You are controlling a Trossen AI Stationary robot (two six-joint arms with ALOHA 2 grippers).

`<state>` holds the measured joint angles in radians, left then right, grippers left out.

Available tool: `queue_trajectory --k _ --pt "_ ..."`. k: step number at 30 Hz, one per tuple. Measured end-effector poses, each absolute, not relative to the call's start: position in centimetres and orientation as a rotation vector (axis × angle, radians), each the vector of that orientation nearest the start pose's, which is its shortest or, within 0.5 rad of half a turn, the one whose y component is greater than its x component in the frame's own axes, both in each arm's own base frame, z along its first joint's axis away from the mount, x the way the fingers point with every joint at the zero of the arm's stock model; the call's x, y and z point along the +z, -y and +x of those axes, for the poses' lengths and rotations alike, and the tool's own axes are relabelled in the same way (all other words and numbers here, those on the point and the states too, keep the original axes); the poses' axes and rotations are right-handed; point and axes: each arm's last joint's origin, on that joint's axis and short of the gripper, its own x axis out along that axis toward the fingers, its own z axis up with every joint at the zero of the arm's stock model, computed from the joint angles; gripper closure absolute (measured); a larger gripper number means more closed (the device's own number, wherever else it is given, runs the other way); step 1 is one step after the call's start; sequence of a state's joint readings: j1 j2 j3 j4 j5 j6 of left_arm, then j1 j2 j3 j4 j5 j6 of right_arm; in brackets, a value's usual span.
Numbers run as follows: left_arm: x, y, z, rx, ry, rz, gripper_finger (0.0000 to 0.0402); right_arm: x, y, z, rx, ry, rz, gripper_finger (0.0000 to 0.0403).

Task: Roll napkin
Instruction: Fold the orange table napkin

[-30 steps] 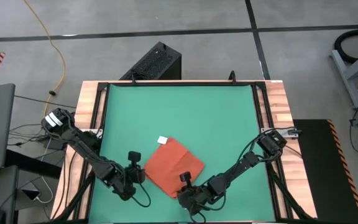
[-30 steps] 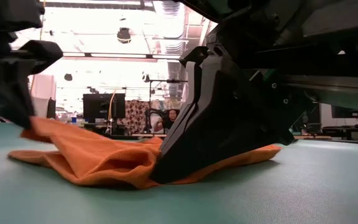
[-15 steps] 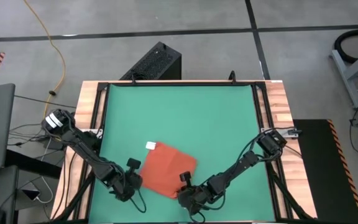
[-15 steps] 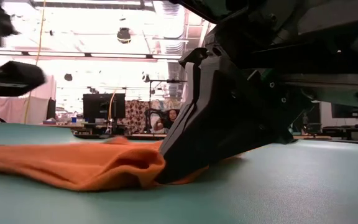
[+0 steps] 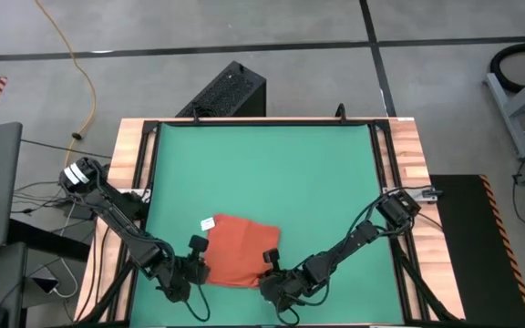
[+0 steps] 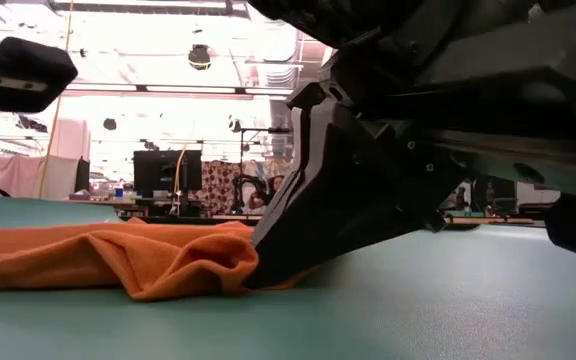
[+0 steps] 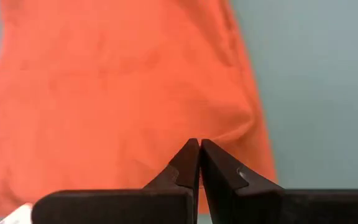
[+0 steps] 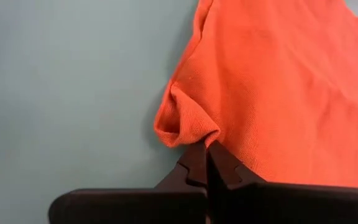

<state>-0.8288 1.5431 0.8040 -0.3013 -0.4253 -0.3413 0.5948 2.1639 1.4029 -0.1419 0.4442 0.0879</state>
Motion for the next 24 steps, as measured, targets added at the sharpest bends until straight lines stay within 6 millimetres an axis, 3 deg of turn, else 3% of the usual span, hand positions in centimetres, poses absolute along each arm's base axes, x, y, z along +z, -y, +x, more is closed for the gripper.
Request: queue_trajectory --k 8,12,15,20,24 --pt "16.7 21.3 19.1 -0.479 -0.977 0.167 0.0397 12.2 -25.2 36.5 0.160 -0.796 -0.442 0.0396" --pt "16.7 21.7 18.8 -0.505 -0.972 0.162 0.0397 12.2 -24.9 36.6 0.158 -0.800 -0.435 0.0396" --pt "16.7 21.5 19.0 -0.468 -0.934 0.240 0.0397 12.2 -24.9 36.6 0.162 -0.800 -0.436 0.0396" --pt "16.5 20.3 20.1 -0.166 -0.728 0.408 0.0397 12.2 -25.0 36.6 0.171 -0.801 -0.445 0.0396" --pt "14.3 19.1 20.7 -0.213 -0.770 0.384 0.0397 12.2 -25.5 36.2 0.186 -0.797 -0.465 0.0396"
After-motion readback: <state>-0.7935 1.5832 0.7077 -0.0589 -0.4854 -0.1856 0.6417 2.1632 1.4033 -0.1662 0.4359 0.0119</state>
